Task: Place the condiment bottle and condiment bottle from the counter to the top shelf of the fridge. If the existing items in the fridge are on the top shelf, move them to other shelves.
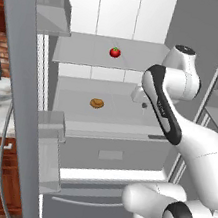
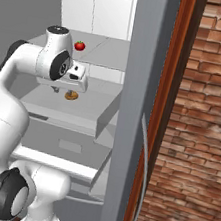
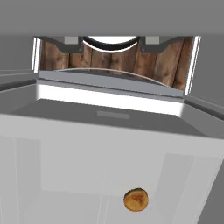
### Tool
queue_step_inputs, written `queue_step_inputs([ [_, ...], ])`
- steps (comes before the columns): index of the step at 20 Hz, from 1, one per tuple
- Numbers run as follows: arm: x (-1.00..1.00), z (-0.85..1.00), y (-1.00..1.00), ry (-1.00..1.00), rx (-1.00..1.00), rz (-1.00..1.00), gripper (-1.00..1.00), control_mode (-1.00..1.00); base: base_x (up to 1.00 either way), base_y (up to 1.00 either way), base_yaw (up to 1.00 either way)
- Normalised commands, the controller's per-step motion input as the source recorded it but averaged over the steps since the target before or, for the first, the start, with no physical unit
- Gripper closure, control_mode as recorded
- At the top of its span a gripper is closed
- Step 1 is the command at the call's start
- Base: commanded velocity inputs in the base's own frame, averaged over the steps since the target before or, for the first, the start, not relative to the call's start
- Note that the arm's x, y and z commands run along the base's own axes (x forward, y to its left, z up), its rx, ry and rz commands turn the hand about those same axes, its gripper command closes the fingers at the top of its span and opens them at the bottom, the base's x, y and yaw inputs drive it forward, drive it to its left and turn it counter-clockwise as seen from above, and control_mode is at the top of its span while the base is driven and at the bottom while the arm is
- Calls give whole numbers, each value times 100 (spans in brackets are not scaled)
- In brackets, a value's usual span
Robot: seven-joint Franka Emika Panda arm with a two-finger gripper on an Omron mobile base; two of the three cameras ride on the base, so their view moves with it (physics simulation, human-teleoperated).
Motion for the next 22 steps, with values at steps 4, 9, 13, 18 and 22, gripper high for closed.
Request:
queue_step_inputs([
  [4,0,0,3,0,0,0,-100,-100,0,0,0],
  [9,-5,27,0,-12,9,-2,-100,-100,0,0,0],
  [13,-21,66,-1,-33,19,0,-100,-100,0,0,0],
  [18,-5,71,0,-30,17,0,-100,-100,0,0,0],
  [22,5,56,1,-6,6,0,-100,-100,0,0,0],
])
